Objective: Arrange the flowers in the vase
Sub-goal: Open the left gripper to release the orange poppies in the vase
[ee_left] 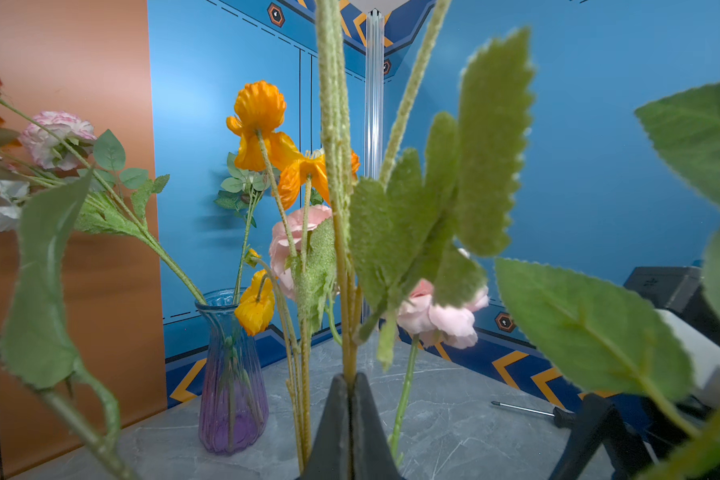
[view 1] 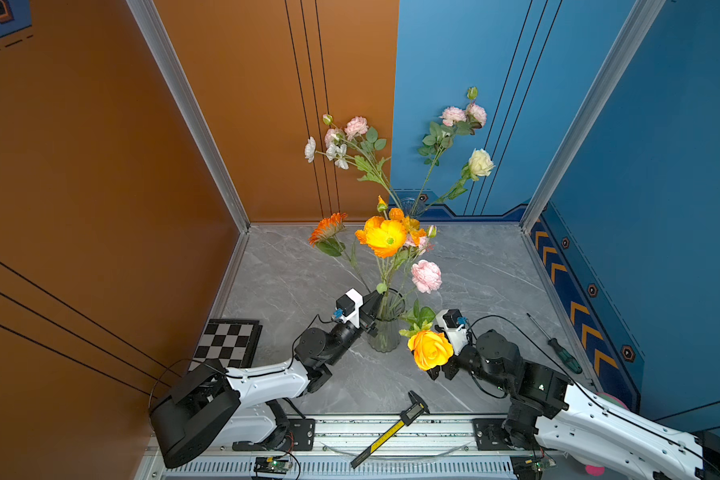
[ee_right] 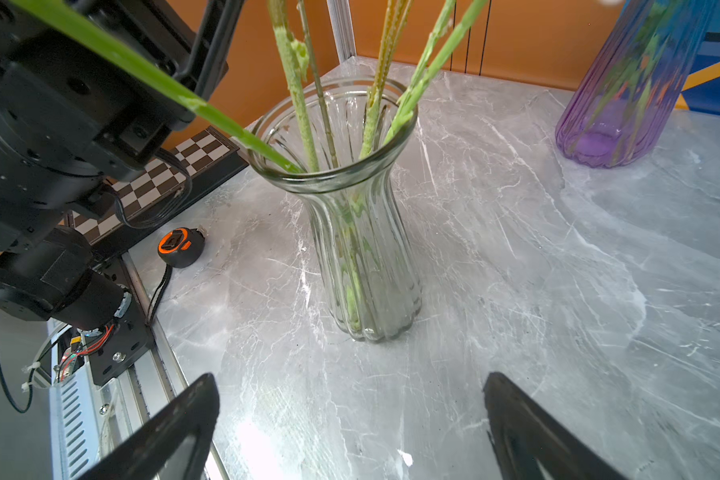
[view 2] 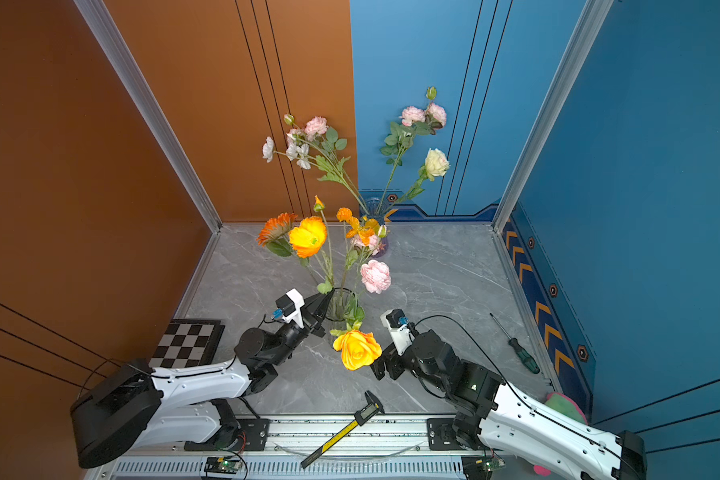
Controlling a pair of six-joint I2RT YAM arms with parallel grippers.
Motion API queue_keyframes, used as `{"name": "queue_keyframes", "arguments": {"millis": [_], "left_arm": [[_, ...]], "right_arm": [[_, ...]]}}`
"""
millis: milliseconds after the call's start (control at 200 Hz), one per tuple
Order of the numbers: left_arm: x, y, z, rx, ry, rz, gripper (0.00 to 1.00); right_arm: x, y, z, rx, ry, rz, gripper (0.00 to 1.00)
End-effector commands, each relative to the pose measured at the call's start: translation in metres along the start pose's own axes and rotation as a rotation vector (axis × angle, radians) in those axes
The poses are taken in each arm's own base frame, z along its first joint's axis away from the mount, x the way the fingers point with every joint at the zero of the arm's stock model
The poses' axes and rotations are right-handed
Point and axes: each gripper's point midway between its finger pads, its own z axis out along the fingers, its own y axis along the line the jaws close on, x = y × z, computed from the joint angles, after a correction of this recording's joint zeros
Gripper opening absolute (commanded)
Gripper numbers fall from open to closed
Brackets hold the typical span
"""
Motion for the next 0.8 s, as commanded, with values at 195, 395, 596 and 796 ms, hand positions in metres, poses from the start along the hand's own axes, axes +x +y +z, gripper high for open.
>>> {"name": "queue_keyframes", "arguments": {"millis": [195,395,596,796], "left_arm": [[0.002,0.001,-0.021,-0.016,-0.002,-0.012,0.08],[0.006,0.000,-0.032,-0.010,0.009,-0.028,0.16],[0.007,-0.005,-0.037,-0.005,0.011,-0.038,0.18],[0.007,-0.009,-0.050,-0.011,0.013,-0.047,0.24]], "right_arm": [[-0.004,0.001,0.000,-0.006,-0.022,0.023,1.00],[-0.005,0.003,0.004,-0.009,-0.017,0.019,1.00],[-0.007,0.005,0.007,-0.020,-0.015,0.016,1.00],[-0.007,0.005,0.007,-0.017,-0.012,0.008,1.00]]}}
